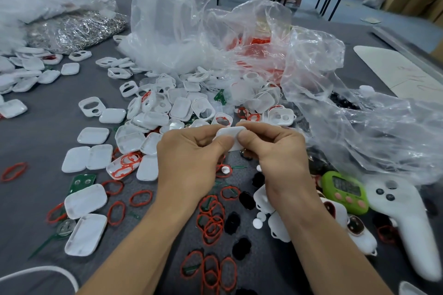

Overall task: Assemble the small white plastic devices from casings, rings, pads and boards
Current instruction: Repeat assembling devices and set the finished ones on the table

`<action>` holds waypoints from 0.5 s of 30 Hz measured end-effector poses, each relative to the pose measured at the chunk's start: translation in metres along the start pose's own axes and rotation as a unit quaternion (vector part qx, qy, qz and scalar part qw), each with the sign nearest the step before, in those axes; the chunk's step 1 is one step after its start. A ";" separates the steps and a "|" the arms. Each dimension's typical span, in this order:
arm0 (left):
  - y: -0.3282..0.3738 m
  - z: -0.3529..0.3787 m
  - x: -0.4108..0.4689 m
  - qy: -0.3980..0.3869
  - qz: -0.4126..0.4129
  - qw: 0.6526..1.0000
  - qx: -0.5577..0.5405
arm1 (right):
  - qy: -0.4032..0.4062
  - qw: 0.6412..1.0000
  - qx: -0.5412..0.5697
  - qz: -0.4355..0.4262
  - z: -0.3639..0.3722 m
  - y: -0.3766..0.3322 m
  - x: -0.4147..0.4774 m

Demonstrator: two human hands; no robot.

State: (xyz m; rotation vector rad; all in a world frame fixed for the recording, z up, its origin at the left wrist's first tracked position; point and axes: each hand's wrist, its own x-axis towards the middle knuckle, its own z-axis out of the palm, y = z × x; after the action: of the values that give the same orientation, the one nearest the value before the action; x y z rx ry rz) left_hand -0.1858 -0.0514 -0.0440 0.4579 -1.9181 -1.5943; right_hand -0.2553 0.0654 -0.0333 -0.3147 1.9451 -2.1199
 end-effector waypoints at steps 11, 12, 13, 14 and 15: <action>-0.001 0.003 -0.002 -0.018 0.006 0.999 0.031 | -0.040 0.979 0.129 0.151 -0.004 -0.003 0.004; -0.002 0.003 -0.001 -0.014 -0.024 1.000 0.000 | -0.052 0.982 0.107 0.146 -0.007 -0.004 0.004; -0.004 0.002 0.001 -0.015 -0.045 0.999 -0.014 | -0.065 0.984 0.085 0.141 -0.009 -0.005 0.004; -0.005 0.002 0.003 -0.021 -0.061 0.998 -0.019 | -0.074 0.986 0.066 0.135 -0.009 -0.006 0.004; -0.006 0.001 0.003 -0.027 -0.072 0.997 -0.021 | -0.083 0.987 0.048 0.129 -0.010 -0.006 0.003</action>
State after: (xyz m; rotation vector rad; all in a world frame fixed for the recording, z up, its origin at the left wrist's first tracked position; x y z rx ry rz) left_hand -0.1896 -0.0537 -0.0489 0.5507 -1.9260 -1.7514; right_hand -0.2618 0.0737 -0.0282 -0.2009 1.6856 -1.9464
